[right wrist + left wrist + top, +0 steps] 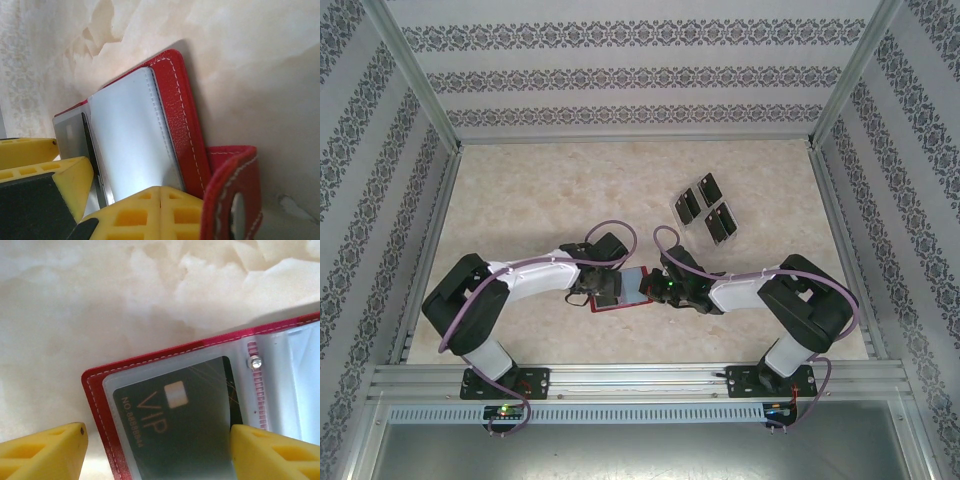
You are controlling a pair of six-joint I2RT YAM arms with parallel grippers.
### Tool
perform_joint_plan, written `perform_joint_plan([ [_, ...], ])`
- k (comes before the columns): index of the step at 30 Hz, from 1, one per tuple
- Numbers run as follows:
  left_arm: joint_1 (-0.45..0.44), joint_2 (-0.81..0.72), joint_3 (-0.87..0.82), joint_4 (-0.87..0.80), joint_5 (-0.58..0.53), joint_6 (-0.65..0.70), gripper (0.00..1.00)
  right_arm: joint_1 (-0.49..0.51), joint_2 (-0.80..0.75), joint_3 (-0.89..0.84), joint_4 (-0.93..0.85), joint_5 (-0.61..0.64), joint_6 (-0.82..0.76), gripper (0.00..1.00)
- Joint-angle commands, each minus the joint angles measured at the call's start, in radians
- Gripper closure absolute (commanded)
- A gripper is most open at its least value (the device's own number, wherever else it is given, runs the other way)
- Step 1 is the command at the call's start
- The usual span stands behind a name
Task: Put the credit cards into the card holder
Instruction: Flip over the card slot in the card holder.
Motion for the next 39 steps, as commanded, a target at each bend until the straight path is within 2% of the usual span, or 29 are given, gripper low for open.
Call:
perform_joint_plan([
  [1, 0.018, -0.03, 0.011, -0.061, -0.037, 0.03, 0.25, 0.011, 0.017, -0.004, -0.017, 0.011, -0.006, 1.0],
  [7, 0.025, -0.08, 0.036, -0.03, -0.013, 0.028, 0.24, 0.011, 0.0, 0.038, -0.033, -0.027, -0.036, 1.0],
  [17, 0.049, -0.171, -0.002, -0.033, 0.004, 0.023, 0.22, 0.003, -0.092, 0.109, -0.19, -0.013, -0.103, 0.99],
  [21, 0.068, -0.219, -0.068, -0.024, 0.014, 0.011, 0.22, -0.004, -0.125, 0.163, -0.35, 0.033, -0.18, 0.8],
  [26, 0.095, -0.271, -0.148, -0.025, 0.024, 0.002, 0.23, -0.004, -0.123, 0.224, -0.496, 0.064, -0.275, 0.69],
  [39, 0.109, -0.237, -0.249, 0.049, 0.032, -0.011, 0.23, 0.015, -0.018, 0.294, -0.513, 0.017, -0.319, 0.69],
])
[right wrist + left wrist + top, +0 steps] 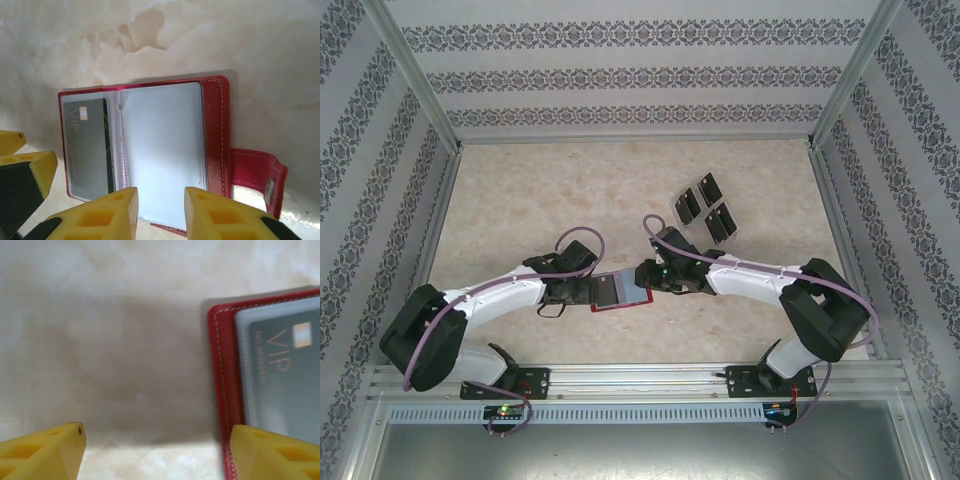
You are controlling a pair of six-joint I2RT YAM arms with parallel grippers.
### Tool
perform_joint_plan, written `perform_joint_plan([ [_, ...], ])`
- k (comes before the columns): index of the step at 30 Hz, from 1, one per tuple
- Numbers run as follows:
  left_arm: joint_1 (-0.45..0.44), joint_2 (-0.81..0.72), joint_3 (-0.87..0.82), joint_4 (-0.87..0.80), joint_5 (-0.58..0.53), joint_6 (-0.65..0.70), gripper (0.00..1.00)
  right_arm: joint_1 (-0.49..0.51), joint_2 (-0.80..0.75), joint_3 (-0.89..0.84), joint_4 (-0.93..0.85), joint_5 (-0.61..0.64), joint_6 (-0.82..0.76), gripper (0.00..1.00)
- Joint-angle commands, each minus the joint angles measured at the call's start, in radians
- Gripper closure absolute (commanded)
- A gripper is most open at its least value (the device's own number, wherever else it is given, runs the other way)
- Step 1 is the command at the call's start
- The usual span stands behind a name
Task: Put the credit cards into the card holder
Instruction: Flip over the card slot in the card holder.
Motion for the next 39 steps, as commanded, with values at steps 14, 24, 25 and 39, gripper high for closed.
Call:
perform_joint_plan([
  [14, 0.017, 0.029, -0.032, 0.061, 0.011, -0.024, 0.24, 0.061, 0.141, 0.081, 0.007, -0.028, -0.014, 0.67],
  [24, 0.017, 0.033, -0.032, 0.07, 0.014, -0.026, 0.24, 0.082, 0.17, 0.101, 0.081, -0.078, 0.022, 0.67],
  [25, 0.016, 0.034, -0.032, 0.069, 0.013, -0.028, 0.24, 0.082, 0.171, 0.103, 0.088, -0.082, 0.026, 0.67],
  [39, 0.088, -0.127, -0.015, -0.013, -0.03, -0.086, 0.24, 0.113, 0.184, 0.152, 0.09, -0.098, 0.049, 0.66],
])
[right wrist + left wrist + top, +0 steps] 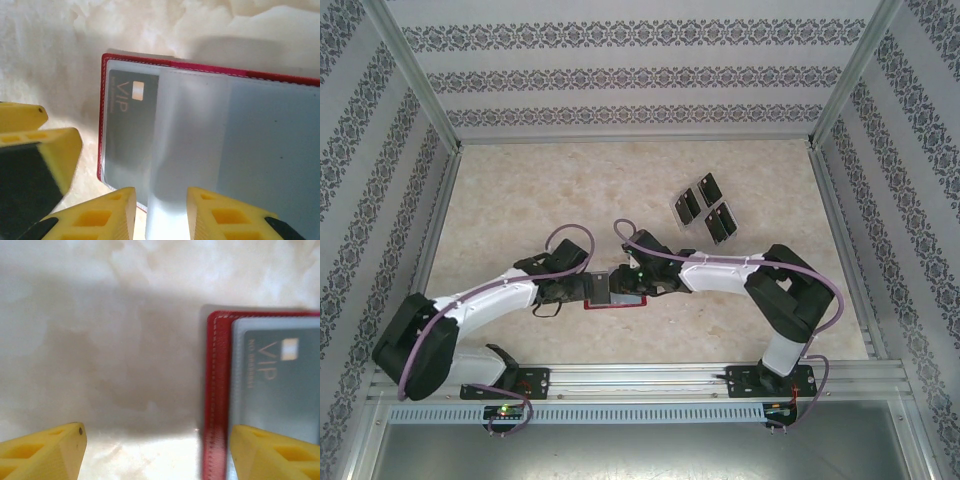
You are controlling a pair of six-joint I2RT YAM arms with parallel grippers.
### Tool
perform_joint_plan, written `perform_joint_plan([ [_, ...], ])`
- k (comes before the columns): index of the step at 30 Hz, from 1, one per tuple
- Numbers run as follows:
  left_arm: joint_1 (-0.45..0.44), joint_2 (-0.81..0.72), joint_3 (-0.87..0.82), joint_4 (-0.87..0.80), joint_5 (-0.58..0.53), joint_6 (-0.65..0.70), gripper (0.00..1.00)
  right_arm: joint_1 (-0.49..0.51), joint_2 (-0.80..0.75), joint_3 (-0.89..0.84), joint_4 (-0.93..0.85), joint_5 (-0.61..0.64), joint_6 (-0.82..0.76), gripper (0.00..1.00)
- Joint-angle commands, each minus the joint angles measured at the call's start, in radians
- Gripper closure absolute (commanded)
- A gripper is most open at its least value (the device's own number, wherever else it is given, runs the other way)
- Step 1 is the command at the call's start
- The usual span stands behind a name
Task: Put the credit cards into the card holder
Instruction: Flip over the card slot in the card holder.
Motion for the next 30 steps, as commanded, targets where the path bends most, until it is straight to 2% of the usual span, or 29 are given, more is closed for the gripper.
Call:
perform_joint_plan([
  [1, 0.041, -0.052, -0.006, -0.036, -0.025, -0.04, 0.24, 0.017, 0.03, 0.037, 0.003, -0.011, 0.014, 0.66],
  [8, 0.123, -0.118, -0.043, -0.032, 0.008, -0.054, 0.24, 0.042, 0.065, 0.084, -0.014, -0.012, 0.02, 0.67],
  [23, 0.164, -0.179, -0.061, -0.053, 0.029, -0.04, 0.24, 0.081, 0.203, 0.274, -0.041, -0.027, 0.025, 0.67],
  [30, 0.193, -0.229, -0.037, -0.12, 0.013, -0.03, 0.24, 0.081, 0.31, 0.439, -0.065, -0.046, 0.003, 0.67],
])
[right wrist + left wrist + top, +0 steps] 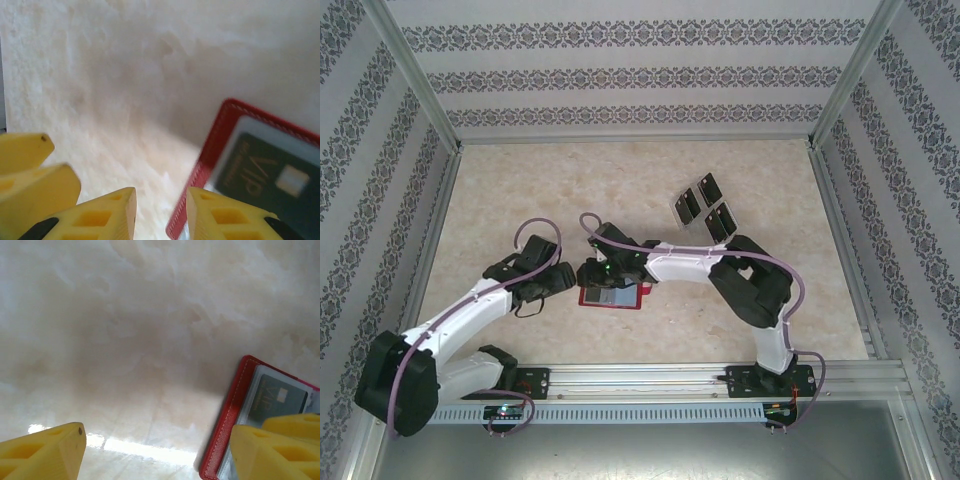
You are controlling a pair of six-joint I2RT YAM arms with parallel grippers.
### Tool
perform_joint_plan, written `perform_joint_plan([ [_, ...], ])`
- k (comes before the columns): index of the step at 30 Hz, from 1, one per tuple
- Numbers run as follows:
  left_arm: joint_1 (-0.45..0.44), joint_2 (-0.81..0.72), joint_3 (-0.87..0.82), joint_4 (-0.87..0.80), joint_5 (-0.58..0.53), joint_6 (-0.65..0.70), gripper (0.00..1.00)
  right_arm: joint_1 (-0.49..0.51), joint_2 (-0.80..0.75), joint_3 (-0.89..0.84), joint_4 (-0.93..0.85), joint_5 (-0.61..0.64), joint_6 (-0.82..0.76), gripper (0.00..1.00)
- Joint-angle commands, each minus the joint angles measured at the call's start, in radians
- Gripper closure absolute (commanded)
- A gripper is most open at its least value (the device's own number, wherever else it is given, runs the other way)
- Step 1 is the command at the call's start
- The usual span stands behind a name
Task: Put the credit cards into the card holder
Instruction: Flip over the card slot in the card holder.
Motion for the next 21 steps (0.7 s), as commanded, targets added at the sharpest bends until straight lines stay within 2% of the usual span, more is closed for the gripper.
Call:
perform_joint_plan([
  [1, 0.014, -0.033, 0.021, -0.08, -0.007, 0.008, 0.24, 0.009, 0.039, 0.089, -0.02, -0.018, -0.018, 0.67],
  [6, 0.026, -0.076, 0.026, -0.12, -0.027, 0.001, 0.24, 0.0, 0.074, 0.208, -0.047, -0.037, -0.027, 0.67],
  [11, 0.027, -0.103, 0.042, -0.15, -0.046, 0.004, 0.24, -0.046, 0.04, 0.26, -0.061, -0.031, -0.028, 0.65],
  [17, 0.026, -0.108, 0.065, -0.137, 0.0, 0.058, 0.24, -0.127, -0.08, 0.205, -0.068, -0.035, -0.051, 0.63],
  [21, 0.025, -0.074, 0.076, -0.086, 0.078, 0.094, 0.24, -0.159, -0.185, 0.071, -0.079, -0.028, -0.078, 0.63],
])
